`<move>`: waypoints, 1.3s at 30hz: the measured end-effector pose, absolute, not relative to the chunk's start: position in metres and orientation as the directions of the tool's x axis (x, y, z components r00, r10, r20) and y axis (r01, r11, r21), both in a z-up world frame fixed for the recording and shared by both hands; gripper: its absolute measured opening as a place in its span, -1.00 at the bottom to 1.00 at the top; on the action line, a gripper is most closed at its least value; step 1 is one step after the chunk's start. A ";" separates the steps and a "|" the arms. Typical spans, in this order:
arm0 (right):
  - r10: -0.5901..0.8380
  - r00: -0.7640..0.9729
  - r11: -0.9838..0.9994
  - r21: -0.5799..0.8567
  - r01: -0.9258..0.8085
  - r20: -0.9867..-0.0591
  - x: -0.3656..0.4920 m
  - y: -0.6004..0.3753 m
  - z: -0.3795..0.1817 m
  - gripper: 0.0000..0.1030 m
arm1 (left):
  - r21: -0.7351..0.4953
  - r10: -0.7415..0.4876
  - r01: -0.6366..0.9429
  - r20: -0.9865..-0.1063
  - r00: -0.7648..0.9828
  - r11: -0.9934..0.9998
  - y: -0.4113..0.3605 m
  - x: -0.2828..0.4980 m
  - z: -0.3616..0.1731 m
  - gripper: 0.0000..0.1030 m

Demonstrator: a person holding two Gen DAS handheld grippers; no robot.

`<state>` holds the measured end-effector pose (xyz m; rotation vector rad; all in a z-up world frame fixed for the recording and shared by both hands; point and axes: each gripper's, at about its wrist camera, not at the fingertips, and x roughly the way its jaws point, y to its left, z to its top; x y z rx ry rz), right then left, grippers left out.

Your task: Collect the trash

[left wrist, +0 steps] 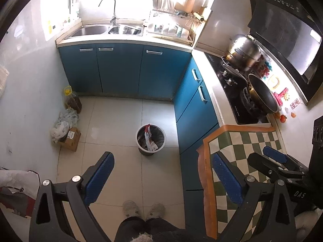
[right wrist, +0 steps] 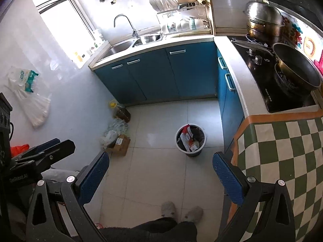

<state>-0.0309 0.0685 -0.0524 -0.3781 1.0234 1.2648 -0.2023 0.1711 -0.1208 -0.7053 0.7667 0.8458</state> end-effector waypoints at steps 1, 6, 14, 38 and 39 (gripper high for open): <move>0.602 -0.042 0.311 0.283 -0.907 -0.797 -0.032 0.068 -0.051 1.00 | -0.232 0.384 -0.845 -0.811 0.441 0.482 0.170 -0.204 -0.121 0.93; 0.601 -0.037 0.309 0.275 -0.910 -0.798 -0.034 0.067 -0.049 1.00 | -0.242 0.382 -0.840 -0.805 0.453 0.486 0.169 -0.206 -0.119 0.97; 0.595 -0.041 0.314 0.280 -0.907 -0.802 -0.033 0.069 -0.050 1.00 | -0.234 0.381 -0.838 -0.808 0.449 0.492 0.167 -0.206 -0.117 1.00; 0.594 -0.070 0.292 0.296 -0.909 -0.801 -0.026 0.070 -0.055 1.00 | -0.236 0.375 -0.838 -0.811 0.449 0.492 0.168 -0.208 -0.116 1.00; 0.594 -0.073 0.290 0.298 -0.910 -0.801 -0.025 0.070 -0.054 1.00 | -0.238 0.374 -0.838 -0.811 0.449 0.491 0.168 -0.209 -0.116 1.00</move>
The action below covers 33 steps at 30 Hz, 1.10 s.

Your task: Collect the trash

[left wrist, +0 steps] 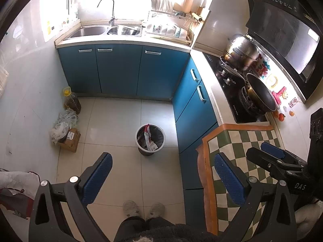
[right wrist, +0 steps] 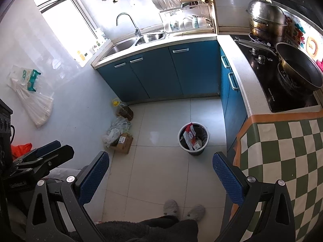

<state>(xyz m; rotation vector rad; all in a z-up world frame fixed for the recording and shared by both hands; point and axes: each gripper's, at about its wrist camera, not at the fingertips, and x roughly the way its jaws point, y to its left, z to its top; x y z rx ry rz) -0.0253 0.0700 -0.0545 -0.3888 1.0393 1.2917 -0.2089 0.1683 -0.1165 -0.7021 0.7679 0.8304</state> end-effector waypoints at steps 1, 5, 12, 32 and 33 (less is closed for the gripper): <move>0.595 -0.073 0.289 0.298 -0.910 -0.801 -0.025 0.070 -0.055 1.00 | -0.238 0.373 -0.837 -0.812 0.450 0.493 0.169 -0.209 -0.117 1.00; 0.594 -0.084 0.282 0.305 -0.910 -0.800 -0.024 0.068 -0.055 1.00 | -0.245 0.363 -0.834 -0.814 0.454 0.494 0.169 -0.212 -0.117 1.00; 0.589 -0.093 0.277 0.309 -0.910 -0.803 -0.023 0.066 -0.056 1.00 | -0.259 0.342 -0.828 -0.819 0.461 0.497 0.169 -0.213 -0.121 1.00; 0.584 -0.096 0.275 0.308 -0.911 -0.806 -0.023 0.064 -0.057 1.00 | -0.277 0.329 -0.824 -0.818 0.472 0.494 0.169 -0.212 -0.121 1.00; 0.584 -0.097 0.275 0.309 -0.910 -0.806 -0.023 0.064 -0.057 1.00 | -0.276 0.328 -0.824 -0.819 0.471 0.494 0.169 -0.212 -0.121 1.00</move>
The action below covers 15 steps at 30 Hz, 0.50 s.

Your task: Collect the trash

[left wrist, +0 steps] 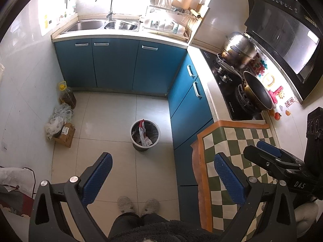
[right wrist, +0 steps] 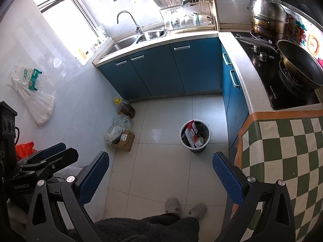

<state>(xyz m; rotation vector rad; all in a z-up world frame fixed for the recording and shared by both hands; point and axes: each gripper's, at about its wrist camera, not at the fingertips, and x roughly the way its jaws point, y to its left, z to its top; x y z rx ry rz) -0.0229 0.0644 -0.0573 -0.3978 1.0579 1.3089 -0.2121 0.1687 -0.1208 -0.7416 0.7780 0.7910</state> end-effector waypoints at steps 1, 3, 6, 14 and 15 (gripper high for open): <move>0.584 -0.097 0.276 0.310 -0.910 -0.806 -0.023 0.065 -0.057 1.00 | -0.278 0.328 -0.824 -0.818 0.472 0.494 0.168 -0.213 -0.121 1.00; 0.584 -0.100 0.275 0.311 -0.910 -0.806 -0.022 0.065 -0.058 1.00 | -0.280 0.328 -0.824 -0.817 0.474 0.493 0.168 -0.212 -0.121 1.00; 0.583 -0.101 0.273 0.311 -0.910 -0.806 -0.023 0.065 -0.057 1.00 | -0.280 0.328 -0.824 -0.817 0.474 0.493 0.169 -0.212 -0.121 1.00; 0.583 -0.110 0.262 0.314 -0.913 -0.805 -0.022 0.064 -0.056 1.00 | -0.279 0.328 -0.824 -0.818 0.473 0.493 0.169 -0.212 -0.120 1.00; 0.582 -0.111 0.260 0.314 -0.913 -0.805 -0.022 0.064 -0.056 1.00 | -0.279 0.327 -0.824 -0.818 0.473 0.493 0.169 -0.212 -0.121 1.00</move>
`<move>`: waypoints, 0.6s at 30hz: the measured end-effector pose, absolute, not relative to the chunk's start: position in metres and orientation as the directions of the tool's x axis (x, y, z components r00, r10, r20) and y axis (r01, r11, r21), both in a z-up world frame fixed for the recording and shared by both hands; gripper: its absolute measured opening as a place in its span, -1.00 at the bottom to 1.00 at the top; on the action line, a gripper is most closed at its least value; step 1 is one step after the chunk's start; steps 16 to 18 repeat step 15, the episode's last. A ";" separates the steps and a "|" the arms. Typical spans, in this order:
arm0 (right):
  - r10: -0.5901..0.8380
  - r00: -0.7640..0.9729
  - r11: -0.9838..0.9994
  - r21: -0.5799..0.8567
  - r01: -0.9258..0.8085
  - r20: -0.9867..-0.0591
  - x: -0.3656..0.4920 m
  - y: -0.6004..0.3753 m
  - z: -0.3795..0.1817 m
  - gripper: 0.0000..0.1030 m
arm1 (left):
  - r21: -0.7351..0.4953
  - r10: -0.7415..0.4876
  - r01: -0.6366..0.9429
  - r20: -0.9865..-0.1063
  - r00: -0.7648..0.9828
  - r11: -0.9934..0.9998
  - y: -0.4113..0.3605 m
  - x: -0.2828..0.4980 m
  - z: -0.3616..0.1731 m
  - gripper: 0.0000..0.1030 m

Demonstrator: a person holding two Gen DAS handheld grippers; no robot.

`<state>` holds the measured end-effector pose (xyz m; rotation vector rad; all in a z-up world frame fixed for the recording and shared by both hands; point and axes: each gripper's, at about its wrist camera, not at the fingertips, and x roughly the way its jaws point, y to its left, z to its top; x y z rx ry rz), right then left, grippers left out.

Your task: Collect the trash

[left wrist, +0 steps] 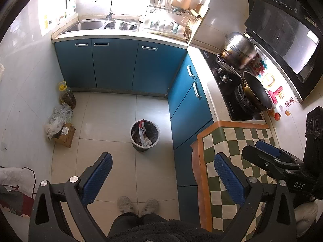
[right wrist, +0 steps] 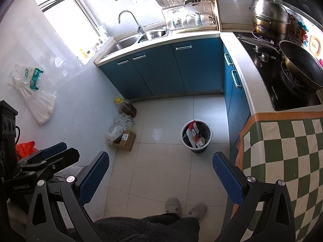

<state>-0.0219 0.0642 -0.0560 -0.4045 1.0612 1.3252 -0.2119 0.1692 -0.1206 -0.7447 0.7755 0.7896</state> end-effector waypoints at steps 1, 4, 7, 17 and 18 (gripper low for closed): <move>0.582 -0.111 0.260 0.313 -0.913 -0.806 -0.022 0.064 -0.056 1.00 | -0.279 0.327 -0.823 -0.818 0.474 0.495 0.170 -0.212 -0.120 1.00; 0.582 -0.111 0.259 0.313 -0.914 -0.806 -0.022 0.064 -0.056 1.00 | -0.280 0.326 -0.823 -0.818 0.474 0.494 0.169 -0.212 -0.121 1.00; 0.581 -0.111 0.260 0.313 -0.914 -0.806 -0.022 0.064 -0.056 1.00 | -0.278 0.328 -0.824 -0.818 0.473 0.494 0.169 -0.212 -0.120 1.00; 0.582 -0.110 0.260 0.313 -0.914 -0.806 -0.021 0.064 -0.056 1.00 | -0.283 0.326 -0.816 -0.812 0.483 0.504 0.169 -0.211 -0.119 1.00; 0.582 -0.110 0.260 0.313 -0.914 -0.806 -0.021 0.064 -0.056 1.00 | -0.283 0.326 -0.816 -0.812 0.483 0.504 0.169 -0.211 -0.119 1.00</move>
